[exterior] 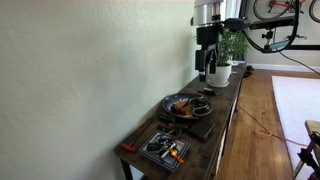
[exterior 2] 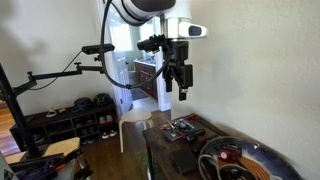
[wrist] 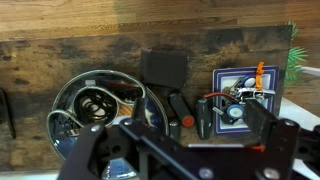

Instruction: Put the torch on the plate on the right

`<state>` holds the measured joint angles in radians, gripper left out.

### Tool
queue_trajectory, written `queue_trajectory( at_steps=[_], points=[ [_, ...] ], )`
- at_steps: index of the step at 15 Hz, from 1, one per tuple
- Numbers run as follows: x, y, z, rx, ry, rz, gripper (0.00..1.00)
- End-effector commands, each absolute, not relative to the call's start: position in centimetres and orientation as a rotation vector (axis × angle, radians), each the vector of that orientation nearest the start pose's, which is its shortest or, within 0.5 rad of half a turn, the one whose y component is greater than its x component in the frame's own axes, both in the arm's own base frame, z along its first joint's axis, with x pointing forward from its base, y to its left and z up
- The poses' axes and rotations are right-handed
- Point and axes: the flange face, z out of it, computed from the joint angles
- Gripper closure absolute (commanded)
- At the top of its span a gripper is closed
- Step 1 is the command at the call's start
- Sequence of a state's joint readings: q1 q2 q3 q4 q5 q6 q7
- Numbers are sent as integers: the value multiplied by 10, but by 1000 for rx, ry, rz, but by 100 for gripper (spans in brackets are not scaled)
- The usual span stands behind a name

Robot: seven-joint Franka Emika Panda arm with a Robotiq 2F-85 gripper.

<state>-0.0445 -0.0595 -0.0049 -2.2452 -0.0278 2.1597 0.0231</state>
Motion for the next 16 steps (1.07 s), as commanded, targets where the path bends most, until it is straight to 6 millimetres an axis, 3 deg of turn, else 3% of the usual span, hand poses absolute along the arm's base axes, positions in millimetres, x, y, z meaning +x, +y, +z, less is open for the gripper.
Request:
queue_trajectory(
  at_steps=[1,8,12,13,16],
  points=[
    [520,-22,376,-3162,75,0,0],
    [561,-8,330,-3172,18,-5,0],
    [584,3,314,-3193,-17,6,0],
    [572,-3,317,-3173,-6,31,0],
    [583,2,311,-3178,-27,32,0]
  ],
)
